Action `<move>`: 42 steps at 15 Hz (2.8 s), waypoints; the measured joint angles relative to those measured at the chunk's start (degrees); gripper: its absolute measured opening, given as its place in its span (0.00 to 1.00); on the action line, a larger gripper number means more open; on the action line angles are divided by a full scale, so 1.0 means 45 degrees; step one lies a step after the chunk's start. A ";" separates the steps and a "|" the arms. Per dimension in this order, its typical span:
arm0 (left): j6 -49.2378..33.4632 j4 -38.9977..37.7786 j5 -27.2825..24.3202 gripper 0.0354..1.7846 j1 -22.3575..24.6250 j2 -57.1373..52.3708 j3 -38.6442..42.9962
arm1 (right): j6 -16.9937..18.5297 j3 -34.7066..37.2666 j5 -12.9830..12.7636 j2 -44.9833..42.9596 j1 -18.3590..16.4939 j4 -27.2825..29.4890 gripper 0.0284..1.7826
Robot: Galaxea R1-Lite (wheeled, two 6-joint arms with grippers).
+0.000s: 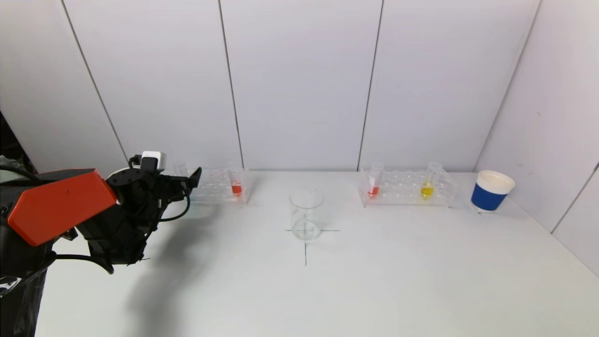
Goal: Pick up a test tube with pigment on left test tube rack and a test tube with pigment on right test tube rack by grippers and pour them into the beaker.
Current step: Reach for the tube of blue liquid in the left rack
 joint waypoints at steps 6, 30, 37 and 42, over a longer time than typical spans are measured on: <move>-0.0008 -0.0005 0.0092 0.99 0.0000 0.0011 0.0000 | -0.0005 0.0000 0.0000 0.0000 0.0000 -0.0003 0.99; -0.0024 0.0098 0.1468 0.99 -0.0428 0.0019 -0.0198 | 0.0000 0.0000 0.0005 0.0000 0.0000 -0.0003 0.99; -0.0019 0.0125 0.1474 0.99 -0.0433 0.0043 -0.0222 | 0.0000 0.0000 0.0005 0.0000 0.0000 -0.0003 0.99; -0.0024 0.0125 0.1474 0.99 -0.0433 0.0060 -0.0228 | -0.0008 0.0000 0.0005 0.0000 -0.0005 -0.0003 0.99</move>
